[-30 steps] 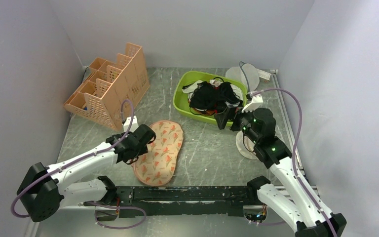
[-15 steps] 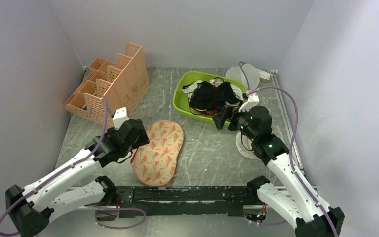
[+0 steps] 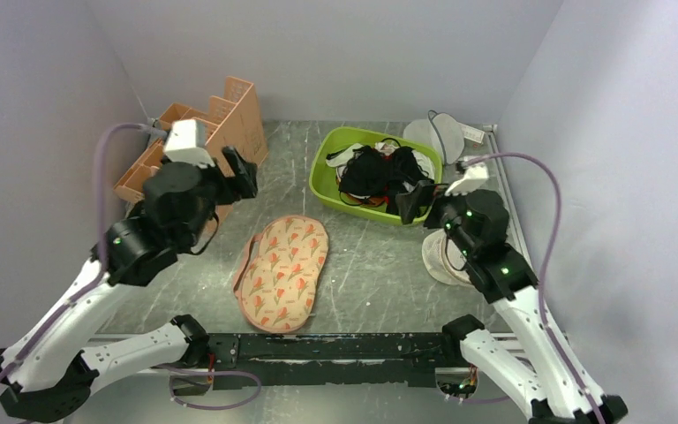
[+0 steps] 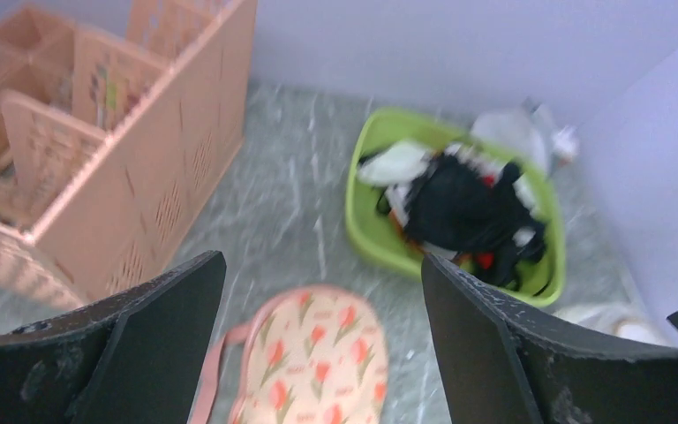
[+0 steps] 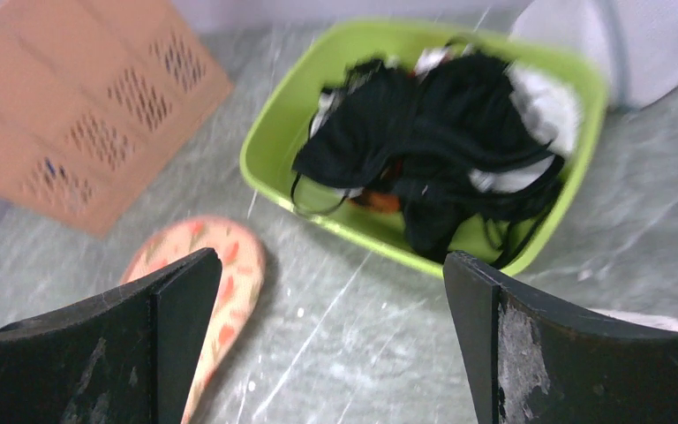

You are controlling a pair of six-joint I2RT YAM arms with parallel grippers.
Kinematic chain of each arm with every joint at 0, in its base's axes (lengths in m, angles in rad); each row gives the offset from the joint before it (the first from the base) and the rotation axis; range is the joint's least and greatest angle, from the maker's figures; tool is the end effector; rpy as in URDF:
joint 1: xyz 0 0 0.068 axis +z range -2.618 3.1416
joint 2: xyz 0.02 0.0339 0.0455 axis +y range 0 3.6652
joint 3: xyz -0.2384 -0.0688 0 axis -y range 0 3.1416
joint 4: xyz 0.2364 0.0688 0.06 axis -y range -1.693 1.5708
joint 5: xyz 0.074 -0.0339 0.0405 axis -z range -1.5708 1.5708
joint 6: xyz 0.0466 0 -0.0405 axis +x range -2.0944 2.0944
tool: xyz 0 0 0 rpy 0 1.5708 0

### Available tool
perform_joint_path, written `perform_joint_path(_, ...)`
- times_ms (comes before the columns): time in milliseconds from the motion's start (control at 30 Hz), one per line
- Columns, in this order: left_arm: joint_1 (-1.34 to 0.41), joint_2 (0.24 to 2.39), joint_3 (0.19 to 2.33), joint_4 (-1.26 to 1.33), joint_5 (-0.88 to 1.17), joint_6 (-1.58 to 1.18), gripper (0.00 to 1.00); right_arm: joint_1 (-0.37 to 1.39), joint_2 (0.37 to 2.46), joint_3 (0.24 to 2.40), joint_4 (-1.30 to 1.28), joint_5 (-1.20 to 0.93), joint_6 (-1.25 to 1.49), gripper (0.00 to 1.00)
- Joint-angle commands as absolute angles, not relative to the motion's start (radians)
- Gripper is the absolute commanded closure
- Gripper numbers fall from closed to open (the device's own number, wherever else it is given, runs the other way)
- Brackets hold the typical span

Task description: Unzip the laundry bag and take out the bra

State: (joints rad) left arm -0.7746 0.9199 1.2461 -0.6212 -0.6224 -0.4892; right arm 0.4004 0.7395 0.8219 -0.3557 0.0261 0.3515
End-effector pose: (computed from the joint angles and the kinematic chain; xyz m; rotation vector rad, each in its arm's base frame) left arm 0.1529 -0.1116 0.4032 -0.1661 1.8130 -0.3158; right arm 0.1760 0.0732 0.3209 -0.0273 1.8734 0.4988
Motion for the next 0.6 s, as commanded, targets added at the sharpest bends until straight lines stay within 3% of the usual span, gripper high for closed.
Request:
perform_joint_path(0,-0.768,0.867,1.362,-0.462,-0.599,-0.333,0.07,0.399,0.623,0.935,-0.399,0.242,0.318,0.00)
perform_joint_path(233,-0.768,0.775,1.383,-0.366,-0.533,-0.328,0.03,0.399,0.465,0.995,-0.393,0.359,0.324,0.00)
perform_joint_path(567,-0.769,0.728,1.354,-0.394,-0.567,-0.390,0.03,0.398,0.399,0.944,-0.352,0.507,0.382,0.00)
